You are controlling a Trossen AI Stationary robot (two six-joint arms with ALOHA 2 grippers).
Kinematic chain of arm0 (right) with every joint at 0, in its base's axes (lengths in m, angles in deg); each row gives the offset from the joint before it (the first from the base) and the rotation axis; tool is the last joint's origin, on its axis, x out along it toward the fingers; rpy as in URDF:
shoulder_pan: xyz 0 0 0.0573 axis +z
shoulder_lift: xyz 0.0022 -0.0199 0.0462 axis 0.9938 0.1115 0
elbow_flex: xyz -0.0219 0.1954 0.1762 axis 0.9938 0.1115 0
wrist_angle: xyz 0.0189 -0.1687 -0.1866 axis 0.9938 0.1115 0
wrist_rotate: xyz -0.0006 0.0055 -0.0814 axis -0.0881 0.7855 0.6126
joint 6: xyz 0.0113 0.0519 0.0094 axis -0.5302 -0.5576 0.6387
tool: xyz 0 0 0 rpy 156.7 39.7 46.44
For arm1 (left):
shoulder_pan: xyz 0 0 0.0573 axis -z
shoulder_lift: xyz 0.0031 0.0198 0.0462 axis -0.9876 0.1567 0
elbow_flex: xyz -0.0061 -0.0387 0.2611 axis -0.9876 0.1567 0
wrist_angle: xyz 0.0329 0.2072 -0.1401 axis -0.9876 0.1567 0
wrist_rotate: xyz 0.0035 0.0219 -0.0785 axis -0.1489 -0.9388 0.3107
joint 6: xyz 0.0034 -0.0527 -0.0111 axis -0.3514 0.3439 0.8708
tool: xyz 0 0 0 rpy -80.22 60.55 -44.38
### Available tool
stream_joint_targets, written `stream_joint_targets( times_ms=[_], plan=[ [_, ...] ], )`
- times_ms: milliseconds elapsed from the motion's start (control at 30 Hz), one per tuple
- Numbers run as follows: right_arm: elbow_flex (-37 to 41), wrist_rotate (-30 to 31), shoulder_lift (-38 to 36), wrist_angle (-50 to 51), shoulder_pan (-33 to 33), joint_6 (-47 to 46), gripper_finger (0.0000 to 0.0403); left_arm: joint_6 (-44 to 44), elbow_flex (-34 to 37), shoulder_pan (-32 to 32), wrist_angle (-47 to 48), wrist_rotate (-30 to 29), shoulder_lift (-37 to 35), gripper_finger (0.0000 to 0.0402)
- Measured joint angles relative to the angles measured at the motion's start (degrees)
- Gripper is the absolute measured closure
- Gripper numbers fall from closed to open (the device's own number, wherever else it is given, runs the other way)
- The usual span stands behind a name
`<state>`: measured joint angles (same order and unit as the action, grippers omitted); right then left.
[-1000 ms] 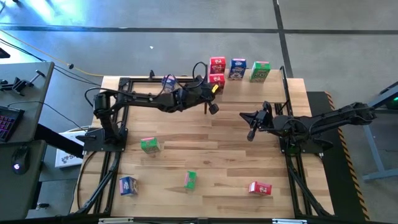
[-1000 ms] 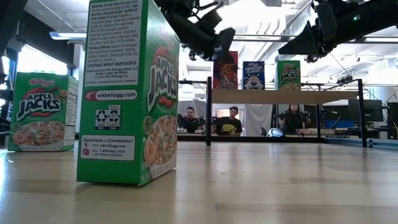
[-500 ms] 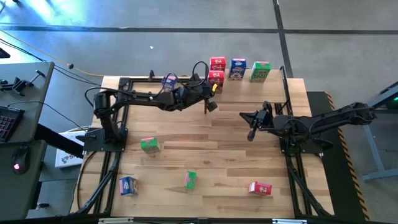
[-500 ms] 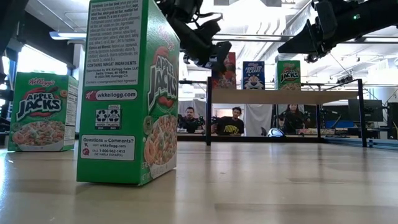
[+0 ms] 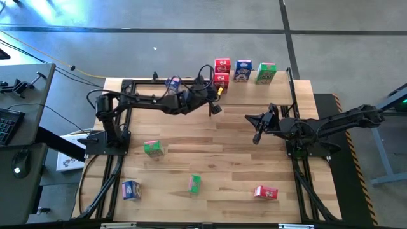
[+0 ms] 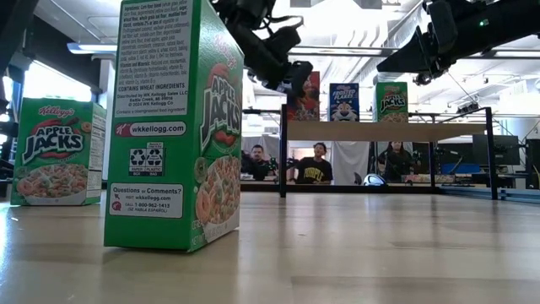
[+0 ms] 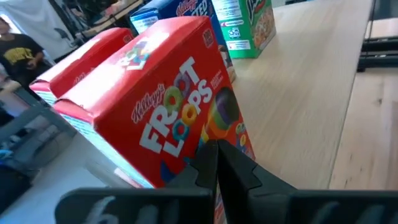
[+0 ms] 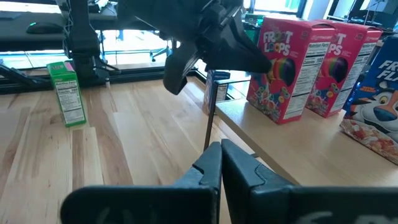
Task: Stack cereal on shelf
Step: Adjust the red cereal box
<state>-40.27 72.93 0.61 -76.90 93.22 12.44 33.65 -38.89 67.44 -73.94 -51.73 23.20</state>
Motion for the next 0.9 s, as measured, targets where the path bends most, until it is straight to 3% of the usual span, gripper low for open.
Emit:
stream_joint_targets(
  times_ms=[133, 400, 900],
  plan=[
    [0.00, 0.00, 0.00, 0.00, 0.00, 0.00, 0.0402, -0.98, -0.02, 0.88, 0.72, -3.55, 0.00, 0.0401],
    [0.00, -0.02, 0.00, 0.02, 0.00, 0.00, 0.0402, -1.25, -5.91, 1.30, 13.04, -8.38, -0.44, 0.0401],
    [0.00, -0.33, 0.00, 0.02, 0.00, 0.00, 0.0402, 1.24, -6.84, -1.95, 13.98, -5.62, -0.44, 0.0401]
  ],
)
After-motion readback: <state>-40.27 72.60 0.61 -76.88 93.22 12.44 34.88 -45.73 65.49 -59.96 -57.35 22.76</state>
